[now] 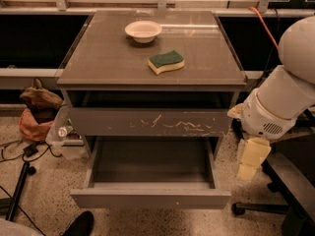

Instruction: Close middle drawer

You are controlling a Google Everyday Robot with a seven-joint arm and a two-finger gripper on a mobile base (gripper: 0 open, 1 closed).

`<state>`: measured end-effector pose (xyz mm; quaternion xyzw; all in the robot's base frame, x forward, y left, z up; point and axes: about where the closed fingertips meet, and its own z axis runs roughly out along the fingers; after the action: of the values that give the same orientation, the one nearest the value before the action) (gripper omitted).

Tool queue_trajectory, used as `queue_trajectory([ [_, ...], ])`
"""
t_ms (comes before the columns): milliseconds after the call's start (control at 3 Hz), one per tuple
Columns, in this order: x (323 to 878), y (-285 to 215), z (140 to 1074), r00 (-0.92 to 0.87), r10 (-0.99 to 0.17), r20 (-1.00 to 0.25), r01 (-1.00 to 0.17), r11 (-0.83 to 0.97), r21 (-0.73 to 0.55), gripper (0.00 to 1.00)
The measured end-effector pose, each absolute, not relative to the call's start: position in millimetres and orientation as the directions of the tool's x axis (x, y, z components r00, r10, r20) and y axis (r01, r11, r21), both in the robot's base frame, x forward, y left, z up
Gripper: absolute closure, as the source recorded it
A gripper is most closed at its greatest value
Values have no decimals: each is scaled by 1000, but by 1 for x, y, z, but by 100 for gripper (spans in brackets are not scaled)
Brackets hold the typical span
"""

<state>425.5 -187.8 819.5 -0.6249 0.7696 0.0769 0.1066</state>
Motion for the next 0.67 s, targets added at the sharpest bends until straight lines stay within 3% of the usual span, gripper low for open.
queue_trajectory([
  [667,419,-180,796,-193,-942,-276,-980,198,10,0],
])
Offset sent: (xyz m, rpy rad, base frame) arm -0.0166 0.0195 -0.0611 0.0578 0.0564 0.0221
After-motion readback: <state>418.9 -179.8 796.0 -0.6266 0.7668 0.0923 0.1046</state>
